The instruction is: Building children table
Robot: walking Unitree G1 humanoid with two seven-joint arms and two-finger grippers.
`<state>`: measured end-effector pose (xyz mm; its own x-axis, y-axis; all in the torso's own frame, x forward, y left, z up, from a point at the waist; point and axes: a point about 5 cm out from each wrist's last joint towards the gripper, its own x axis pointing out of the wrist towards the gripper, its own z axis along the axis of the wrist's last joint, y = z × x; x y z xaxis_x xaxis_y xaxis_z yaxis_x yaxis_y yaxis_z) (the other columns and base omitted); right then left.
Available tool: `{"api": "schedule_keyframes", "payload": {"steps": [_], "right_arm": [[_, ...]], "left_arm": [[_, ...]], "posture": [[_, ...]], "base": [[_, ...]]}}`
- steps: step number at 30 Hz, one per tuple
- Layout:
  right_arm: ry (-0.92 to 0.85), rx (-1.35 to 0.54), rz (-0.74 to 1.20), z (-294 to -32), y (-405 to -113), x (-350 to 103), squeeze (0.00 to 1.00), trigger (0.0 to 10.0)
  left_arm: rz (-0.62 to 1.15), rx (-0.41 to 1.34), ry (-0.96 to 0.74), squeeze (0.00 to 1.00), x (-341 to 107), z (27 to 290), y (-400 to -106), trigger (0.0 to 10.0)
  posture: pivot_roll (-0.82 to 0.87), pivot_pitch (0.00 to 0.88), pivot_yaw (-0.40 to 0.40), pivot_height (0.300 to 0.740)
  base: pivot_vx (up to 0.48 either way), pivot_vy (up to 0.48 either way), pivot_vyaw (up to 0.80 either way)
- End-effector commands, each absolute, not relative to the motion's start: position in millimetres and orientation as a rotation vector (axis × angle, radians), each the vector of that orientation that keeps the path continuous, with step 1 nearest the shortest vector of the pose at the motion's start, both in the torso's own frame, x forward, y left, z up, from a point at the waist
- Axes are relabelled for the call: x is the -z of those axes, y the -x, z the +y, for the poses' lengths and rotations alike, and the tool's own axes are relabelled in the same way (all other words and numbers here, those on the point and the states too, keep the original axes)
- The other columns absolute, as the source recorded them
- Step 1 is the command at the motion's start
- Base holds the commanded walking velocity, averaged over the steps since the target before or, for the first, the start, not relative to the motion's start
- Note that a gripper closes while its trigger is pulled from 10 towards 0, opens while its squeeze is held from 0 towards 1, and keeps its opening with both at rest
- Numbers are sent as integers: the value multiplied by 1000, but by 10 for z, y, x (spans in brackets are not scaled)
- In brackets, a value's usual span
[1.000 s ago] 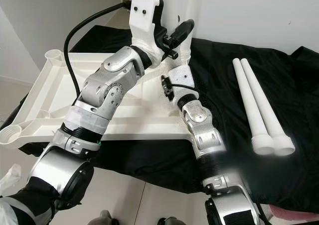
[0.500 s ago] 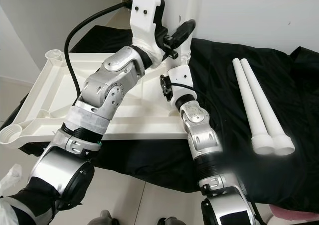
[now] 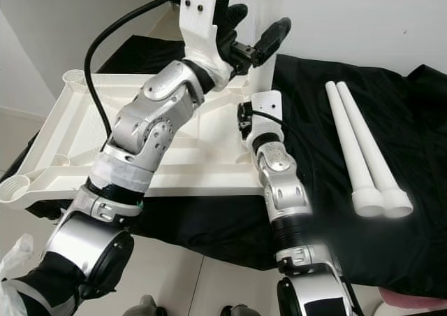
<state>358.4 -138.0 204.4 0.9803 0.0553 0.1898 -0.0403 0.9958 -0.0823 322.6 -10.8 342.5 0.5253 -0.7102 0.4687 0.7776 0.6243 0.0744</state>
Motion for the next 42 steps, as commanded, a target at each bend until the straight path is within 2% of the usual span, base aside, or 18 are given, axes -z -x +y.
{"api": "schedule_keyframes", "payload": {"steps": [1,7,11,22,32,42], "right_arm": [[17,-5,-226,-1454,-3578,-2136,0,10000],[5,10,-254,-1502,-3555,-2152,0,10000],[-40,17,-272,-1518,-3498,-2142,0,10000],[-21,46,-283,-1640,-3330,-2058,0,10000],[-20,1,-312,-1678,-3186,-2067,0,10000],[58,-66,-338,-1610,-3012,-1990,0,10000]], "left_arm": [[-510,910,182,0,-3465,-86,-3210,10000],[-496,888,193,0,-3444,-41,-3247,10000],[-462,836,183,0,-3353,72,-3308,10000],[-373,694,141,0,-3005,368,-3437,10000],[-359,652,48,0,-2747,514,-3412,10000],[-301,650,-1,0,-2429,654,-3321,10000]], "posture": [[-29,82,-17,740],[-25,83,-11,740],[-29,92,-5,740],[-38,108,-1,740],[-43,116,14,740],[-60,133,23,740]], "base": [[0,0,0],[0,0,0],[0,0,0],[0,0,0],[0,0,0],[0,0,0]]}}
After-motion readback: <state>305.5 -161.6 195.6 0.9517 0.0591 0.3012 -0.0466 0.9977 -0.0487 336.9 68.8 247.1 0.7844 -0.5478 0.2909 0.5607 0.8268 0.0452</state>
